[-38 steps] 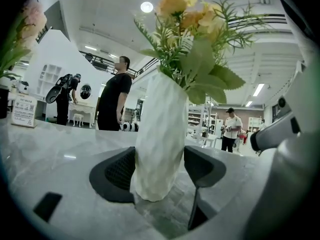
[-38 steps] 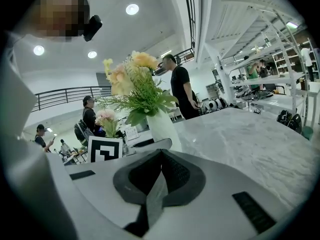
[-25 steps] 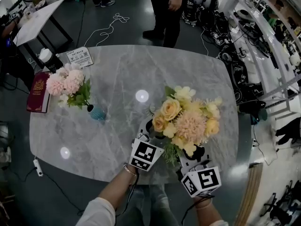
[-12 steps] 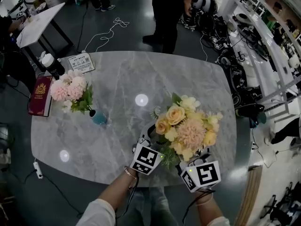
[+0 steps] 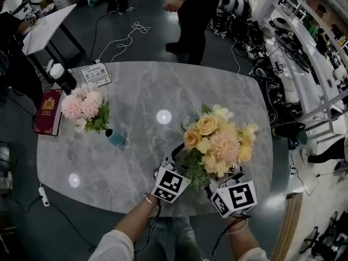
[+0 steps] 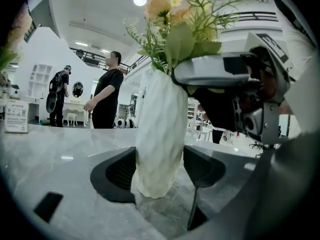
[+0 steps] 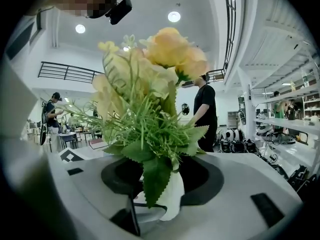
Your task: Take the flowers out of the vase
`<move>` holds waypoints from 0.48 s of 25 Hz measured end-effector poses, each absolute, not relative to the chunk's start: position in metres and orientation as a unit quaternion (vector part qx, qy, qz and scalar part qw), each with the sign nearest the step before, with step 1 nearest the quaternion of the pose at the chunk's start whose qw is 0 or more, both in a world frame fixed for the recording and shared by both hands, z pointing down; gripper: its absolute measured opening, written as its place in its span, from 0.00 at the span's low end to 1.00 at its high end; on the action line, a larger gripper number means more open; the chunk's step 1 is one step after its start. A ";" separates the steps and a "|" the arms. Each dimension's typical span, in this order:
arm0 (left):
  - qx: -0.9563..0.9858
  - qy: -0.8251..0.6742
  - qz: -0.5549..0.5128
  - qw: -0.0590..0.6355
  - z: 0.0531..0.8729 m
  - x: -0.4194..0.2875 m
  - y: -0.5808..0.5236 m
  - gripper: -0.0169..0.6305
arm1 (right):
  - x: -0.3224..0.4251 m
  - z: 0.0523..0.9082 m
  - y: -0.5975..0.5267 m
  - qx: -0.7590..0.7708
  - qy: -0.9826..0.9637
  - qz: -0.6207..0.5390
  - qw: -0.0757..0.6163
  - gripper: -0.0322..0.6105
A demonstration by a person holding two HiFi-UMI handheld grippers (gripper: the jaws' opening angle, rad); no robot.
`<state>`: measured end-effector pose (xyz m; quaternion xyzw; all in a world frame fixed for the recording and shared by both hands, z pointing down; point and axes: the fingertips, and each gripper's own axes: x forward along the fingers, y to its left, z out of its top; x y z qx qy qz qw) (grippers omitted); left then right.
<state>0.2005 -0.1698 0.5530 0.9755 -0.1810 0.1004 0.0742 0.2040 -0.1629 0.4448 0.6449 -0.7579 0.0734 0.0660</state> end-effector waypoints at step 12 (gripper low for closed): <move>0.976 -0.180 0.108 0.063 0.552 0.201 -0.168 0.50 | 0.208 0.427 -0.165 0.650 -0.756 0.063 0.041 0.36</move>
